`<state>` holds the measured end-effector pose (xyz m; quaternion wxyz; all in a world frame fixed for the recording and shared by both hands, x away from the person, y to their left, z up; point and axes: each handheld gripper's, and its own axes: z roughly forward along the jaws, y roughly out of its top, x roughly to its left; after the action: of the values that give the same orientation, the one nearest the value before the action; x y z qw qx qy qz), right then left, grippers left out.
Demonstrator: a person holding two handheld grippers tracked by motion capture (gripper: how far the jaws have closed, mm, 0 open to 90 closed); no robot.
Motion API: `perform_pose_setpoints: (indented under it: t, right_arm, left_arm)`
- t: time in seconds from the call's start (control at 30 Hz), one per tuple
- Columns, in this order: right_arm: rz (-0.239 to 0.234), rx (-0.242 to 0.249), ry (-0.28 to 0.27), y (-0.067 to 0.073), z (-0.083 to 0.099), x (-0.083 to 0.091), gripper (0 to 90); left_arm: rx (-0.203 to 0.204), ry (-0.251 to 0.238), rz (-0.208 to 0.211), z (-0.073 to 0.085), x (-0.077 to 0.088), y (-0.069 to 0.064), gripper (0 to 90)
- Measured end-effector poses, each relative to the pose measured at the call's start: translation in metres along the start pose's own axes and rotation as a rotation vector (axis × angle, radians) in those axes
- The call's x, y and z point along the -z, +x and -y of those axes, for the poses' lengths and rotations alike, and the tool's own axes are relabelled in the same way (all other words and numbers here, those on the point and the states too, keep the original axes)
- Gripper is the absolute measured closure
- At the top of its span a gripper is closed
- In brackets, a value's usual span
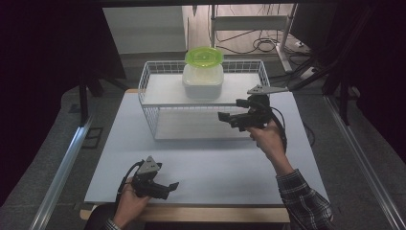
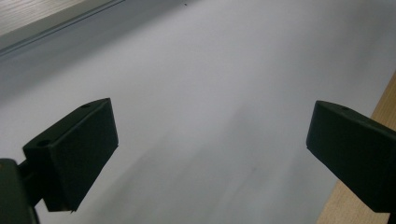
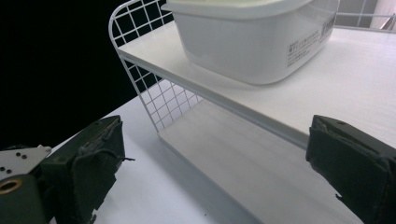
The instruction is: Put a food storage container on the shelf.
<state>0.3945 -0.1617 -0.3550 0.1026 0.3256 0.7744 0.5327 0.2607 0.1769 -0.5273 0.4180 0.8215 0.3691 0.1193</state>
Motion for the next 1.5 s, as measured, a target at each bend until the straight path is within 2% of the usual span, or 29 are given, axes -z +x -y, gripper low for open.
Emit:
perform_pose_setpoints:
  t: [0.57, 0.63, 0.87, 1.1, 1.5]
  right_arm:
    - [-0.008, 0.004, 0.008, 0.002, 0.03, -0.002, 4.7]
    - [-0.005, 0.013, 0.027, 0.002, 0.032, -0.003, 4.6]
    - [0.016, 0.037, 0.028, 0.005, 0.039, -0.001, 3.3]
    - [0.037, 0.09, 0.042, 0.012, 0.048, 0.001, 1.3]
    - [0.039, 0.101, 0.07, 0.016, 0.061, 0.006, 0.9]
  left_arm:
    - [-0.002, 0.003, 0.007, 0.0, -0.001, -0.001, 2.0]
    - [-0.003, 0.003, 0.008, 0.0, -0.001, -0.001, 2.0]
    - [-0.005, -0.002, 0.013, 0.0, 0.0, -0.001, 2.0]
    - [-0.006, -0.007, 0.02, 0.0, 0.0, 0.0, 2.0]
    - [-0.01, -0.013, 0.029, 0.0, 0.001, 0.0, 2.0]
